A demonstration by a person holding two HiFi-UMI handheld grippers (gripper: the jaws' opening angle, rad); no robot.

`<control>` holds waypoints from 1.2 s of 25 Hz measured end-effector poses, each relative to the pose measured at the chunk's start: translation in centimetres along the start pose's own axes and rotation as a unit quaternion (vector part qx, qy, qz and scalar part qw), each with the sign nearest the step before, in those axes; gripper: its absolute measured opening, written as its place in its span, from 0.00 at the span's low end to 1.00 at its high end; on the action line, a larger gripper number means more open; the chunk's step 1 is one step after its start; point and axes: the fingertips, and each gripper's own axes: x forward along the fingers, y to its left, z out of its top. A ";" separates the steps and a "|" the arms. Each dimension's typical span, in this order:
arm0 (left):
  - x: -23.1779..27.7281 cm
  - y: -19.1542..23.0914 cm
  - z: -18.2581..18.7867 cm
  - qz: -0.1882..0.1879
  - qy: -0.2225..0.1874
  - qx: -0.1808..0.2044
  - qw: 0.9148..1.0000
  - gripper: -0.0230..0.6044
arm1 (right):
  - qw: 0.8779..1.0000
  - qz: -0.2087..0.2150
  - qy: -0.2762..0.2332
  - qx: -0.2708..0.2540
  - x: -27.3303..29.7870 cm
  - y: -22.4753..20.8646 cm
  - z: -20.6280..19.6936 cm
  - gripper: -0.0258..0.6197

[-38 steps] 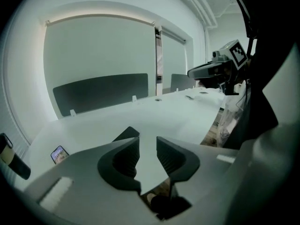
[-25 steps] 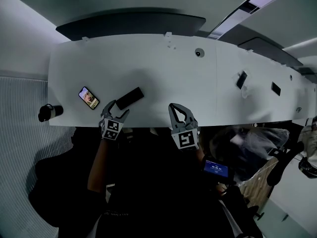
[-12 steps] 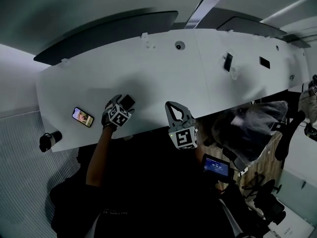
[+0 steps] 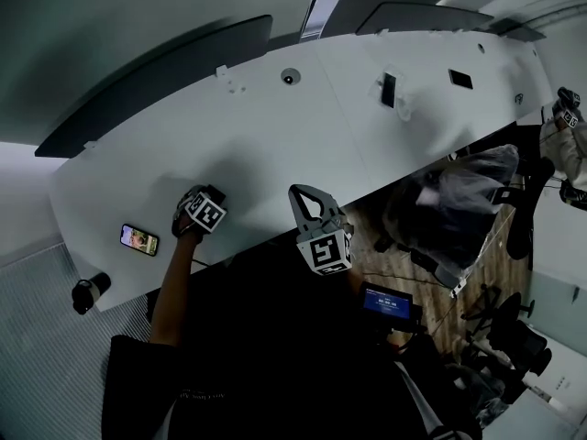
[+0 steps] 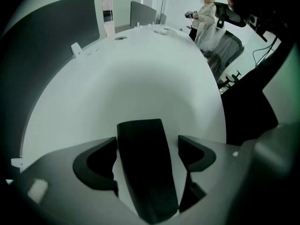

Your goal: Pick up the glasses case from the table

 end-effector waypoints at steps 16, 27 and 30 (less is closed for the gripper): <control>-0.4 -0.9 -0.2 0.012 0.003 -0.005 1.000 0.53 | 1.000 -0.010 -0.020 0.006 -0.1 -0.7 0.5 0.05; -2.5 -2.0 0.8 0.065 -0.047 -0.003 0.997 0.50 | 0.998 0.032 -0.044 -0.017 -0.1 0.7 1.8 0.05; -4.3 -2.0 1.6 0.073 -0.076 -0.021 0.994 0.50 | 0.998 0.045 -0.049 -0.018 0.0 1.1 2.0 0.05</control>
